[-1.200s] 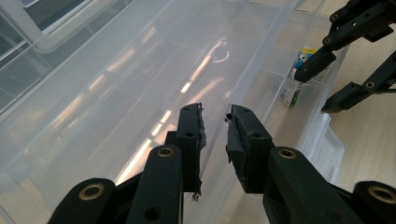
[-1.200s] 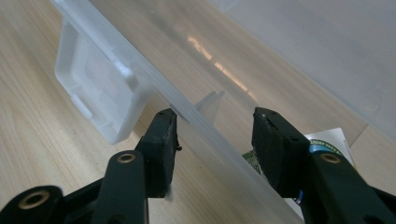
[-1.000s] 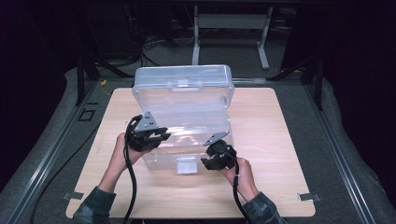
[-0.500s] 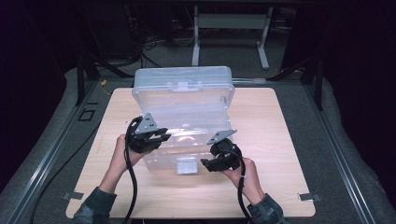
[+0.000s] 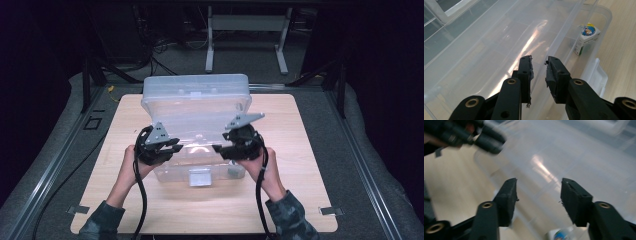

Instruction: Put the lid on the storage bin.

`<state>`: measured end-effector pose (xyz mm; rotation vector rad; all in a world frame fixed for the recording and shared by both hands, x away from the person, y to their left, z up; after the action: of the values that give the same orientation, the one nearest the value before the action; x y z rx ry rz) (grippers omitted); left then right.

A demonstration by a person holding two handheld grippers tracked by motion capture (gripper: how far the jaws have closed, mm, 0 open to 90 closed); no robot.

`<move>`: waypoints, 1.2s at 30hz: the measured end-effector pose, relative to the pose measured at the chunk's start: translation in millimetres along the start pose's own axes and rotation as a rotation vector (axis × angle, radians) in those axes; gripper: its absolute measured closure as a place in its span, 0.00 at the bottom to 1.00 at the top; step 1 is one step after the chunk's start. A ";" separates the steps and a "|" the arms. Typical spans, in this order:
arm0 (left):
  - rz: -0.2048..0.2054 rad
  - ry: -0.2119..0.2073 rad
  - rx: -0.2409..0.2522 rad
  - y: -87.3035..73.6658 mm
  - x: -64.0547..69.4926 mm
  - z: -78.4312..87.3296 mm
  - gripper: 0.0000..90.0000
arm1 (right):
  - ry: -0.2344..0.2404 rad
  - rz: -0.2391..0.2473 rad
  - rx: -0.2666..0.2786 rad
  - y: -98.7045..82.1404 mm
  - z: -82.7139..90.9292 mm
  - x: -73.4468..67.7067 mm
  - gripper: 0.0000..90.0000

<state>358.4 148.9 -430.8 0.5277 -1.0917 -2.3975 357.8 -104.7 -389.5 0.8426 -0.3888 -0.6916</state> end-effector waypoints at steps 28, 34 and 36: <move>0.140 0.030 -0.041 -38.3 24.1 49.1 0.25 | -0.111 -0.123 0.023 -7.9 -10.2 21.7 1.00; 0.195 0.088 -0.069 -66.4 19.5 54.7 0.16 | -0.052 -0.169 0.009 -19.6 -8.4 19.3 1.00; 0.207 0.091 -0.085 -74.9 15.5 50.4 0.15 | -0.040 -0.179 0.006 -23.2 -10.1 18.6 1.00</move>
<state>301.8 214.6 -460.3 0.4665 -0.9522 -2.2072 367.5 -123.0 -413.1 0.8777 -0.3544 -0.8749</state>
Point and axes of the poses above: each handheld gripper's, and its own axes: z roughly backward along the jaws, y roughly out of its top, x roughly to its right, the point moved 2 cm from there along -z, roughly forward along the jaws, and after that the axes turned 3 degrees about -y, right-handed, at the moved point
